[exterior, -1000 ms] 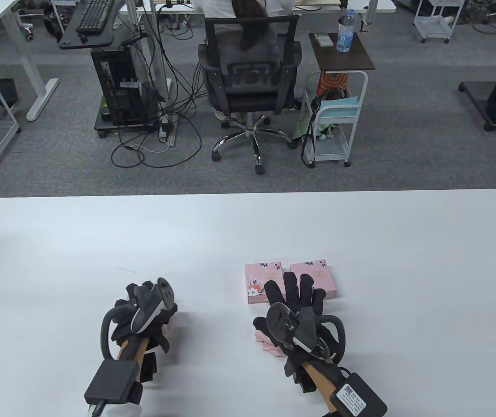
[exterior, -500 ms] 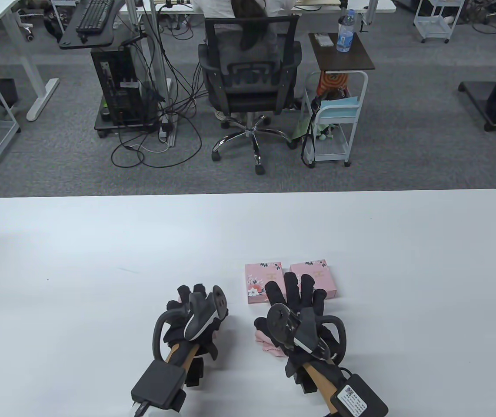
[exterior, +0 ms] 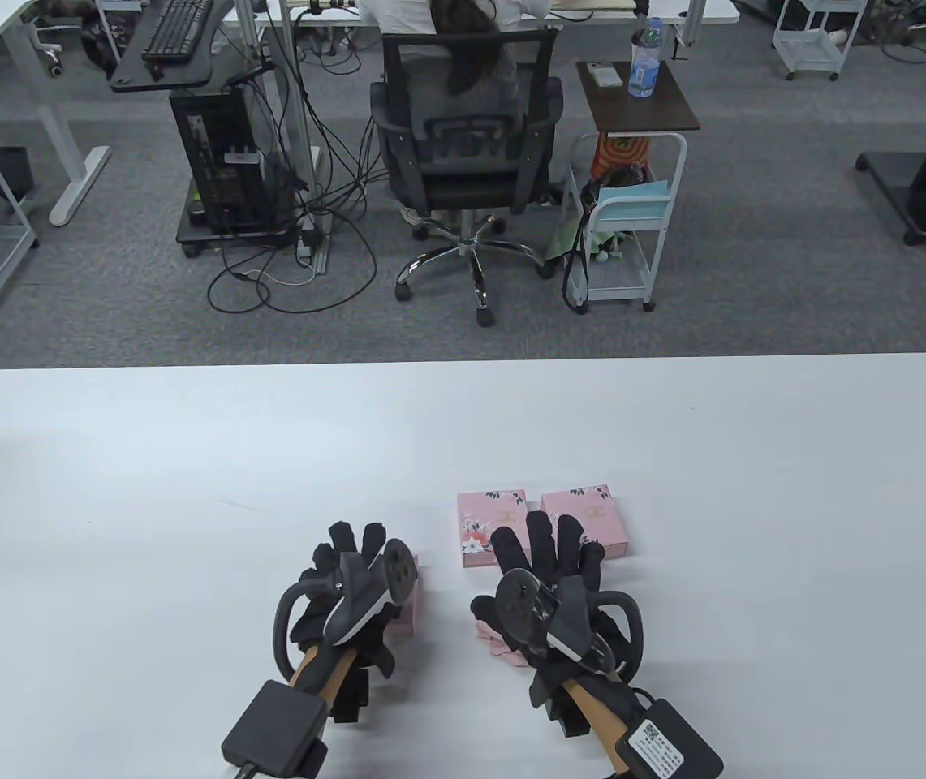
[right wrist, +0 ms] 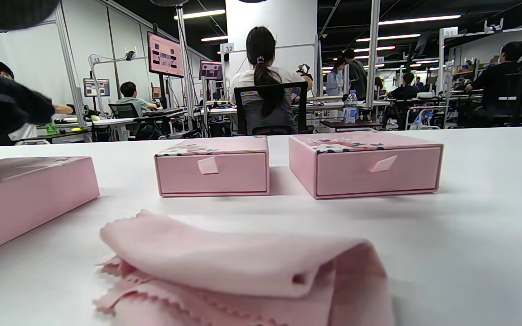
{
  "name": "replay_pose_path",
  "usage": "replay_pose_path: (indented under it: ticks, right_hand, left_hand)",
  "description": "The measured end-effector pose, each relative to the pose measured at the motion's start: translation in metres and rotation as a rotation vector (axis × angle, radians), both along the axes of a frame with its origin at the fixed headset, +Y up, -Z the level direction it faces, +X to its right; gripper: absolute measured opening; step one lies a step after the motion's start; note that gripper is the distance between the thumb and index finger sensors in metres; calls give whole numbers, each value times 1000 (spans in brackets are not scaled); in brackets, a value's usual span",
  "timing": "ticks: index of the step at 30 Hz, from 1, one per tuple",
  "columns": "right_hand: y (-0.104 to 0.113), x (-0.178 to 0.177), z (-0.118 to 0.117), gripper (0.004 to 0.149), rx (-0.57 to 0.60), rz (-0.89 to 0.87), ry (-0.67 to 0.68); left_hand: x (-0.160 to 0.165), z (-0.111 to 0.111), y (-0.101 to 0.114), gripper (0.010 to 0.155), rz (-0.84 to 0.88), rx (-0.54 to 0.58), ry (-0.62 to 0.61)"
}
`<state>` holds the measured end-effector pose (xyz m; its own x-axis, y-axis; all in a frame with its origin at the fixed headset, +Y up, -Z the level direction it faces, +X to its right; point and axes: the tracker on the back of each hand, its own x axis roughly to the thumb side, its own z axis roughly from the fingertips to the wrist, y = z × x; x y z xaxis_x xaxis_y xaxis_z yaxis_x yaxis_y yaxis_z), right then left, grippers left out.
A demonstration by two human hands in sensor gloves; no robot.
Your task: Dust necklace
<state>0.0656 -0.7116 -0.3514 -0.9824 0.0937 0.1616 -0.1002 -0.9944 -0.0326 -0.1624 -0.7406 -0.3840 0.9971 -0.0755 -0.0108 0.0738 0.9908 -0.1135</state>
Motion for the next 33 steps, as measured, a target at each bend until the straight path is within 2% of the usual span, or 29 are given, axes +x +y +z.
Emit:
replay_pose_path:
  ticks: [1, 3, 10, 13, 16, 21, 28, 33]
  right_hand:
    - [-1, -1, 0, 80, 0, -8, 9]
    - [-2, -4, 1, 81, -2, -22, 20]
    - [-3, -11, 6, 81, 41, -98, 60]
    - [-2, -13, 8, 81, 80, -249, 69]
    - [-3, -14, 8, 73, 50, -413, 58]
    - [-13, -23, 1, 62, -171, -662, 3]
    - [-50, -51, -14, 51, -502, -753, -85]
    - [-84, -74, -19, 52, -778, -845, -184]
  left_hand:
    - [-7, 3, 0, 75, -20, -40, -108]
    - [-15, 8, -2, 73, -58, -68, -192]
    - [-35, 17, -10, 63, -49, -74, -225]
    - [-36, 14, -12, 58, -66, -97, -209]
    - [-35, 13, -13, 57, -87, -92, -205]
    - [-30, 10, -15, 57, -72, -91, -179]
    - [-31, 7, -17, 57, -30, -106, -162]
    - [-33, 7, -17, 57, -10, -118, -159]
